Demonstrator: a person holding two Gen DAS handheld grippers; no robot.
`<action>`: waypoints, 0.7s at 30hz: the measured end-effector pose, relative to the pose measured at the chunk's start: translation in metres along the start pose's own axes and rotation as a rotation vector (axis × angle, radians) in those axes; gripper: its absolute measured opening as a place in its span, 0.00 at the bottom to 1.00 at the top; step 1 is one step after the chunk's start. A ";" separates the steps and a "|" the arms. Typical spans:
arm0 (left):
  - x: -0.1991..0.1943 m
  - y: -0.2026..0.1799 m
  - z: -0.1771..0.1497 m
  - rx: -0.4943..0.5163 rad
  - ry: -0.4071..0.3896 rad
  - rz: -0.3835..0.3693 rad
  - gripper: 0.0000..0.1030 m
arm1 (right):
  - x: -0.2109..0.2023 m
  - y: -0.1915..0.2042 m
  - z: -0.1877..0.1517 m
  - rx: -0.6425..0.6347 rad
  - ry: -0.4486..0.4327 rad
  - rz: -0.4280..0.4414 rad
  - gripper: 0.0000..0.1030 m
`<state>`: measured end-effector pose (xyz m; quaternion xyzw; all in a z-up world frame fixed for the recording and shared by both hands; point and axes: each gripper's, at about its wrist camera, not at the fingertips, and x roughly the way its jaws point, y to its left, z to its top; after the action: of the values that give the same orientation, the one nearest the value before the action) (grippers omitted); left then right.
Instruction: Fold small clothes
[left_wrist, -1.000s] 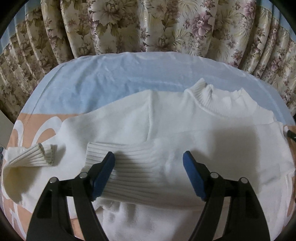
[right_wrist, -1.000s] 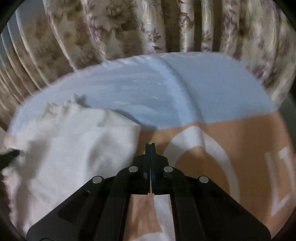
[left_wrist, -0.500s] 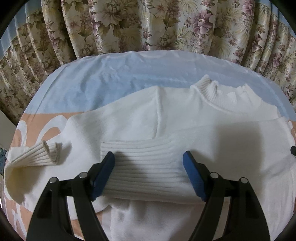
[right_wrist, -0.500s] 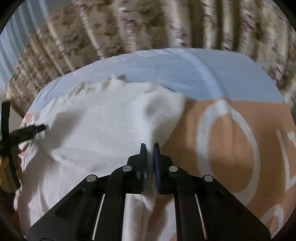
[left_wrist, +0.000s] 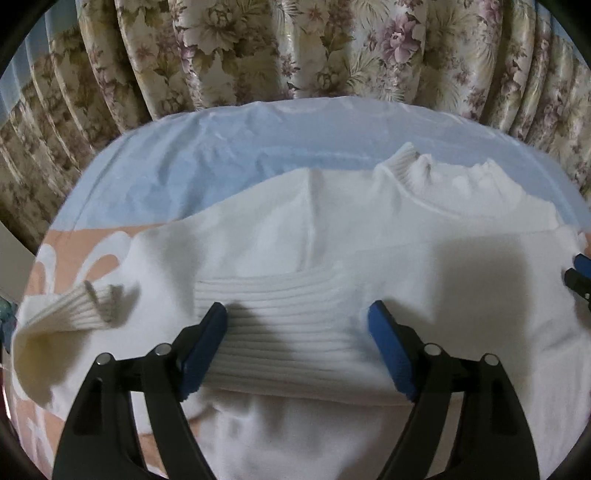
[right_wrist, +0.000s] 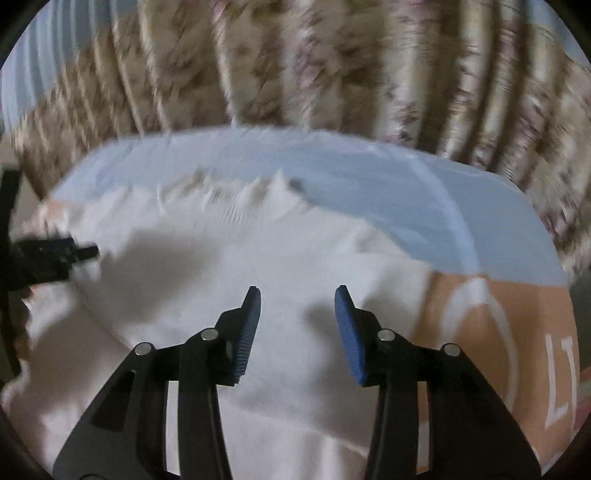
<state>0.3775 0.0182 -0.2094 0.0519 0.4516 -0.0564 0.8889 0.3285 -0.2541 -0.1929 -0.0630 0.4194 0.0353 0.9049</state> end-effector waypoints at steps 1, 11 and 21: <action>0.000 0.004 0.000 -0.005 0.003 -0.003 0.78 | 0.005 -0.002 -0.004 -0.018 0.012 -0.034 0.37; -0.050 0.039 -0.004 -0.043 -0.092 0.065 0.86 | -0.017 -0.016 -0.006 0.097 -0.027 0.067 0.56; -0.043 0.118 -0.013 -0.018 -0.065 -0.001 0.87 | -0.014 0.028 -0.007 0.022 -0.008 0.106 0.64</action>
<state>0.3591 0.1394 -0.1775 0.0420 0.4228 -0.0545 0.9036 0.3106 -0.2273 -0.1893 -0.0307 0.4191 0.0789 0.9040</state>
